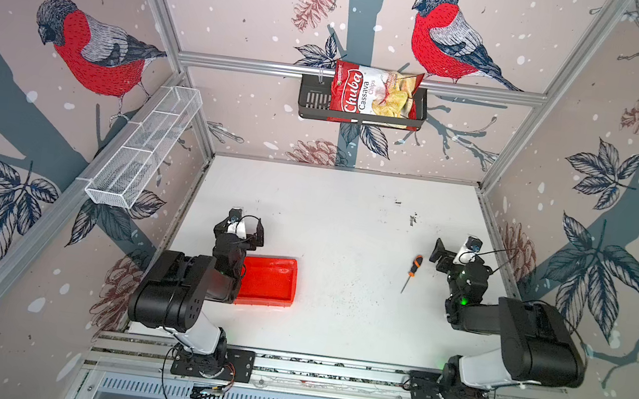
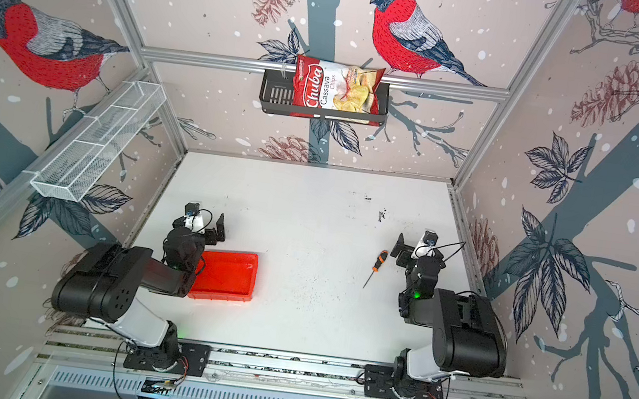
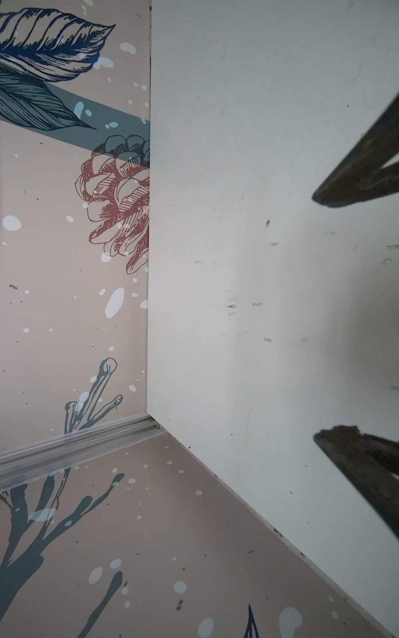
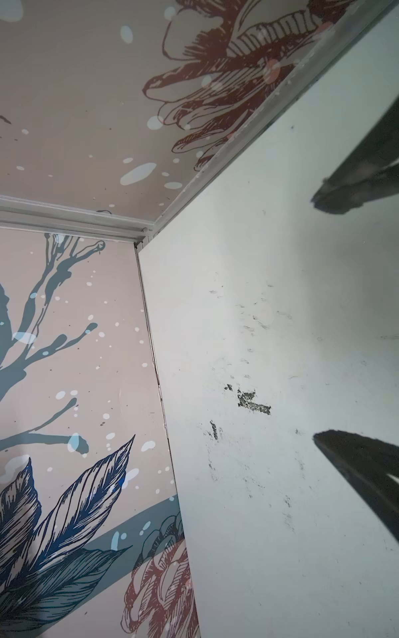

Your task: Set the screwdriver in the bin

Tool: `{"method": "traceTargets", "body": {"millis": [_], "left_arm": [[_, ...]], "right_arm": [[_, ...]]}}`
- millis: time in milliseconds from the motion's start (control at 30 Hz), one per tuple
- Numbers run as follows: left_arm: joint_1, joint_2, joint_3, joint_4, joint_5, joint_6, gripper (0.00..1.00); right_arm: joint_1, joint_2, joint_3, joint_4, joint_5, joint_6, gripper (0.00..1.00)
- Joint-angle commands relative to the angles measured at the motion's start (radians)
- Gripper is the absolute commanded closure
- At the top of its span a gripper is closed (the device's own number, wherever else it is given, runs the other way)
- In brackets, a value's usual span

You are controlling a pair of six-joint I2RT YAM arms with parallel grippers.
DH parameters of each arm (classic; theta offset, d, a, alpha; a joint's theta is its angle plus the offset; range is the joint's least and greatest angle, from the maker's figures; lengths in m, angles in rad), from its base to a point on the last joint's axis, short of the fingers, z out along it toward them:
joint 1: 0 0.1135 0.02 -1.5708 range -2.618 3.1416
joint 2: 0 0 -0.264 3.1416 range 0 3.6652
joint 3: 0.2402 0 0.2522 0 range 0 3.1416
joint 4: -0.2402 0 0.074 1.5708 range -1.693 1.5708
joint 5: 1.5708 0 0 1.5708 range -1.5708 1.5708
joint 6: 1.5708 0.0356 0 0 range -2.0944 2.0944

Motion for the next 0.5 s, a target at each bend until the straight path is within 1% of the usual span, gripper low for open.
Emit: {"method": "traceTargets", "body": {"millis": [0,467], "left_arm": [[0.002,-0.002,0.0,0.056,0.001,-0.004,0.01],[0.002,-0.002,0.002,0.055,0.002,-0.004,0.01]], "right_arm": [[0.001,-0.001,0.003,0.019,0.006,0.007,0.01],[0.001,-0.001,0.003,0.019,0.007,0.007,0.01]]}}
